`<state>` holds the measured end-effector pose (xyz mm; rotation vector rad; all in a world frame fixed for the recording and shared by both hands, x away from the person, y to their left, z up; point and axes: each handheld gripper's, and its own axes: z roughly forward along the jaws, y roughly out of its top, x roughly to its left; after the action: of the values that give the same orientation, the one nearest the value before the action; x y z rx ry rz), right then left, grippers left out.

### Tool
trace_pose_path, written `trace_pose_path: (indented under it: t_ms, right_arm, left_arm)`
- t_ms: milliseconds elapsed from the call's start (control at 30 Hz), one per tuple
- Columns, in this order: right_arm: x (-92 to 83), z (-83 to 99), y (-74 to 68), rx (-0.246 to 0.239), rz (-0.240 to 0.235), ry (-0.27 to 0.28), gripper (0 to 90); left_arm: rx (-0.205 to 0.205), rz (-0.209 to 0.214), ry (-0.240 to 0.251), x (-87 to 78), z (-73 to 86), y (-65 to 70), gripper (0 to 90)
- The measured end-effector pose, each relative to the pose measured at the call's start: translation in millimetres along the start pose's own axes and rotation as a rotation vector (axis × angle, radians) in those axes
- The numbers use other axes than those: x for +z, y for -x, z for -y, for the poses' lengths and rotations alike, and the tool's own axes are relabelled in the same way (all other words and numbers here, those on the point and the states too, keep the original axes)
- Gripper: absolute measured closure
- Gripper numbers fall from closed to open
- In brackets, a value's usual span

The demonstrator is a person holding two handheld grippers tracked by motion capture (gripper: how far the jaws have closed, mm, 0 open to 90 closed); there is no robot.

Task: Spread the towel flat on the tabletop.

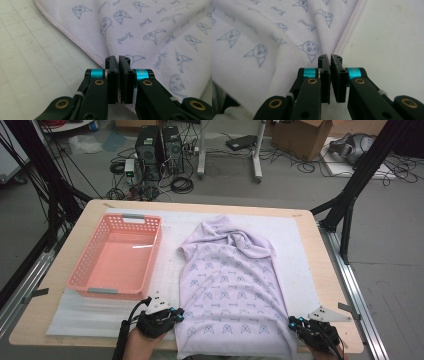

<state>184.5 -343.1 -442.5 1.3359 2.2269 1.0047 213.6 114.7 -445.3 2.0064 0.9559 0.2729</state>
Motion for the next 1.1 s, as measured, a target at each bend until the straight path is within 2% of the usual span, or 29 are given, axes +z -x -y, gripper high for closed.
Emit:
trace_pose_path:
  t_ms: [267, 400, 533, 600, 633, 667, 700, 767, 867, 967, 1033, 1100]
  right_arm:
    - [-23.1, 19.1, -7.1, -0.012, -0.053, -0.013, 86.2]
    - [-36.0, 26.3, -17.7, -0.026, -0.080, -0.019, 86.2]
    - [-48.5, 36.8, -30.2, -0.054, -0.116, -0.057, 86.1]
    - [-51.4, 39.5, -34.0, -0.055, -0.121, -0.058, 83.9]
    - [-51.5, 39.0, -34.7, -0.058, -0.114, -0.054, 79.8]
    - [-51.0, 37.3, -35.2, -0.055, -0.101, -0.047, 71.7]
    - [-50.1, 34.9, -35.1, -0.049, -0.094, -0.031, 69.0]
    - [-48.0, 28.2, -35.9, -0.054, -0.084, 0.001, 65.0]
    - [-39.5, 12.6, -38.2, -0.092, -0.034, 0.038, 62.3]
    - [-21.2, -7.3, -36.0, -0.102, 0.006, 0.078, 59.7]
    - [-5.4, -20.5, -33.3, -0.097, 0.036, 0.089, 56.3]
    - [11.1, -31.6, -28.4, -0.080, 0.052, 0.087, 54.1]
  left_arm:
    - [0.031, 0.050, -0.008, -27.3, 13.2, 6.5, 85.7]
    - [0.043, 0.075, -0.017, -39.7, 21.3, 13.5, 85.7]
    - [0.055, 0.102, -0.031, -48.8, 31.5, 18.0, 85.3]
    - [0.045, 0.099, -0.025, -47.9, 33.2, 16.3, 82.4]
    - [0.037, 0.083, -0.016, -46.5, 32.4, 14.8, 75.5]
    - [0.022, 0.074, -0.003, -45.1, 30.8, 12.9, 66.8]
    - [0.014, 0.072, 0.018, -44.3, 28.8, 11.2, 62.7]
    - [0.009, 0.063, 0.075, -42.3, 24.0, 8.5, 53.0]
    - [0.002, 0.051, 0.136, -33.9, 14.5, 2.0, 44.2]
    - [-0.006, 0.052, 0.135, -18.9, 1.5, -5.5, 42.1]
    - [0.005, 0.030, 0.124, -8.4, -7.7, -10.5, 42.2]
    - [-0.001, 0.005, 0.109, 1.6, -15.6, -17.3, 42.1]
